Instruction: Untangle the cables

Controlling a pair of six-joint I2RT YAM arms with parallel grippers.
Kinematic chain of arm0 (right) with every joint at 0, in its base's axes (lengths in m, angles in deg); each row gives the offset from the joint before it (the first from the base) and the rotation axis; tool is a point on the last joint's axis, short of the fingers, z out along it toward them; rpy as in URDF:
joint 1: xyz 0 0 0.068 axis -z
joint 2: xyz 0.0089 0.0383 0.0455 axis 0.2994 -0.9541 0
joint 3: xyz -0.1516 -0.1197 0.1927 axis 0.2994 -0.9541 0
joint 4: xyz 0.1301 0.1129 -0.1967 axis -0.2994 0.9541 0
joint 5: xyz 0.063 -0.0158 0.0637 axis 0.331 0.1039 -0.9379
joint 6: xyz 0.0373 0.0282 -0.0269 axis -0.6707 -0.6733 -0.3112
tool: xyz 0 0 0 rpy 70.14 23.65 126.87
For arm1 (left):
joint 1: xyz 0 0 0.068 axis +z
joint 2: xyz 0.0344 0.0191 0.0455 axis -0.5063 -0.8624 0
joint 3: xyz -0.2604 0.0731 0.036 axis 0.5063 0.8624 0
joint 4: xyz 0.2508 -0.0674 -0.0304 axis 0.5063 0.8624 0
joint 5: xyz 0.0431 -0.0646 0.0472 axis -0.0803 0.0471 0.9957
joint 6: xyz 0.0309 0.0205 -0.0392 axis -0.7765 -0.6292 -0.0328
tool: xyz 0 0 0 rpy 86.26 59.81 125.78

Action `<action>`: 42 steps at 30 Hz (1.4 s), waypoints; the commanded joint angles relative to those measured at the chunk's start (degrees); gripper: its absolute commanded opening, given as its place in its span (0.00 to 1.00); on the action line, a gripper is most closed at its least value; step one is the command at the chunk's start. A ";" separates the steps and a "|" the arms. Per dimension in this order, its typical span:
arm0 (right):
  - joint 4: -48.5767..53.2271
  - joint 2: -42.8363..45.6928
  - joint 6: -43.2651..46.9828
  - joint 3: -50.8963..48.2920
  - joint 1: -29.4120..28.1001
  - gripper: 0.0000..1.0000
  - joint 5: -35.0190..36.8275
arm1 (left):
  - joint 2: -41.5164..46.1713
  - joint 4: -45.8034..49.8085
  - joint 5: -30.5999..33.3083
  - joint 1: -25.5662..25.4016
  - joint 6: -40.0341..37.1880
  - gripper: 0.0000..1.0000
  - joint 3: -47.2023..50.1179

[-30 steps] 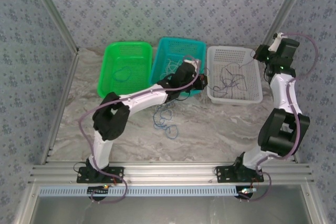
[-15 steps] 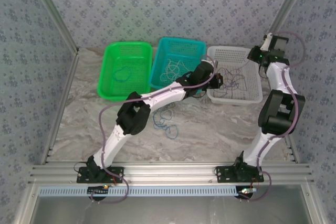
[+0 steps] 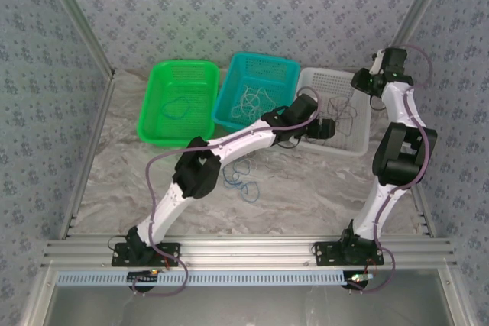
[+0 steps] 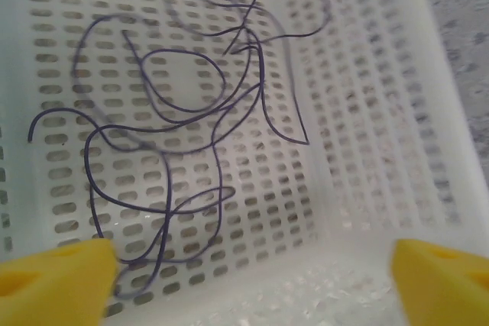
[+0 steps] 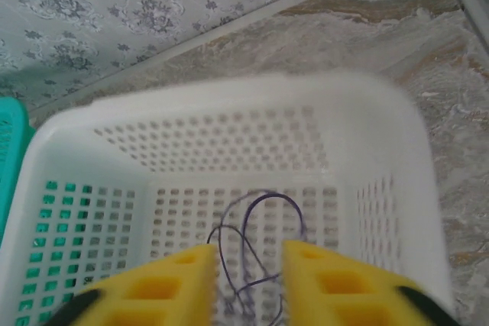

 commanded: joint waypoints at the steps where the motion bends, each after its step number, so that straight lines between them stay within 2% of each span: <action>1: 2.88 0.31 0.69 2.82 0.35 0.51 0.08 | 6.42 3.16 4.78 -0.63 -2.74 0.99 2.57; 2: 3.41 0.60 0.56 3.31 0.43 0.55 -0.83 | 7.59 2.86 5.05 -0.74 -2.92 0.99 3.29; 5: 4.59 1.31 0.22 4.36 0.27 0.59 -2.84 | 11.01 0.13 5.78 -1.05 -3.56 0.99 5.79; 15: 4.74 7.78 -2.83 0.02 -0.88 0.61 -5.67 | 18.26 -6.28 1.77 -1.88 -4.91 1.00 8.84; 19: 5.17 12.24 -4.76 -3.63 -2.74 0.61 -7.32 | 25.03 -8.51 6.80 -1.64 -8.68 0.99 16.41; 21: 5.43 14.97 -5.31 -5.84 -4.94 0.61 -7.40 | 29.80 -8.57 12.44 -1.00 -10.68 0.99 22.10; 23: 5.46 17.55 -5.11 -8.23 -7.57 0.61 -7.91 | 34.86 -9.09 16.81 0.38 -11.27 0.99 28.18; 26: 4.80 22.08 -3.52 -13.29 -13.63 0.60 -8.47 | 43.81 -10.99 18.70 4.28 -10.14 0.99 39.84; 32: 1.95 28.73 -2.64 -26.20 -30.10 0.55 -11.18 | 59.92 -9.84 21.23 13.71 -5.96 0.99 58.94; 35: 1.00 29.30 -4.51 -32.24 -37.68 0.51 -12.01 | 64.81 -5.75 20.56 17.18 -4.03 0.99 64.29; 38: -1.24 29.81 -6.67 -36.35 -43.71 0.49 -10.93 | 68.12 -2.40 21.71 18.47 -2.84 0.99 67.84; 42: -4.55 29.69 -9.50 -40.85 -48.64 0.46 -6.90 | 71.66 -2.27 23.54 19.51 -1.42 0.99 72.10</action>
